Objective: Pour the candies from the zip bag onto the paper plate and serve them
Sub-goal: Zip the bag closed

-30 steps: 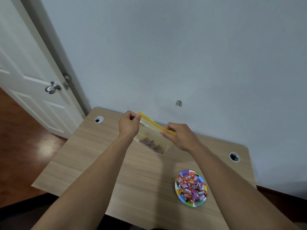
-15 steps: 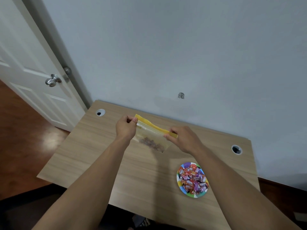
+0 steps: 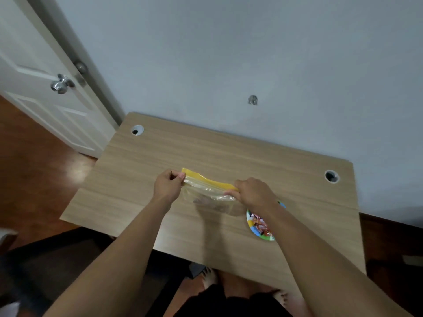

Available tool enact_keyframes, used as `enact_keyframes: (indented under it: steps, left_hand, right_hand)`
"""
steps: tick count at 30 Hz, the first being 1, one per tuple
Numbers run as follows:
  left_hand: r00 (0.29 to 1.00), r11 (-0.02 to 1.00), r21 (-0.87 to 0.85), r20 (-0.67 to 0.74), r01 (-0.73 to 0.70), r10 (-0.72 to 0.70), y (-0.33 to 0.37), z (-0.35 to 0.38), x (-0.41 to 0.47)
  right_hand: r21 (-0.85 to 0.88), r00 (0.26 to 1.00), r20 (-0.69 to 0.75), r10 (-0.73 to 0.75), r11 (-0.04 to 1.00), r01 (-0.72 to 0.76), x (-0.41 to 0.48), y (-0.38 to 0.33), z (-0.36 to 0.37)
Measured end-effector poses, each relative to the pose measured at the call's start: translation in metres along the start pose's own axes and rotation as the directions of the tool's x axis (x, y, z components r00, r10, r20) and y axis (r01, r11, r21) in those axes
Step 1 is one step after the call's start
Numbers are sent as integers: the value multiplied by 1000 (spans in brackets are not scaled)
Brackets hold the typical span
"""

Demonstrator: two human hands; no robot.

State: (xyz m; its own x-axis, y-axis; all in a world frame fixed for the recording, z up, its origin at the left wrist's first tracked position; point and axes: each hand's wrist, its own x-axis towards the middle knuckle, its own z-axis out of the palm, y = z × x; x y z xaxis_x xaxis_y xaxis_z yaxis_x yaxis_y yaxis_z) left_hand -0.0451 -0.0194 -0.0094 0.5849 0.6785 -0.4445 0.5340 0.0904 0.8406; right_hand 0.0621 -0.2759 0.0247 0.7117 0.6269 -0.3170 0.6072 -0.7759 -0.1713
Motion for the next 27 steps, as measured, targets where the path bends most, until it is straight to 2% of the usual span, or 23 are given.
enact_keyframes:
  steps: [2,7,15,21,27]
  left_hand:
    - [999,999,-13,13,31,-31,-8,-2,-3]
    - [996,996,0,38,84,-84,-26,-6,-5]
    - [995,995,7,19,102,-102,-37,0,-5]
    - [1000,995,97,23,10,-13,-42,5,-1]
    - [998,969,246,64,-8,-7,-39,5,-1]
  right_hand:
    - [0,1000,13,0,1000,0,-4,-4,9]
    - [169,996,20,-92,982,88,-16,-7,34]
    - [232,987,54,-151,963,135,-25,4,41]
    - [319,998,57,-24,948,4,-27,24,48]
    - [551,970,6,243,809,-206,-54,84,51]
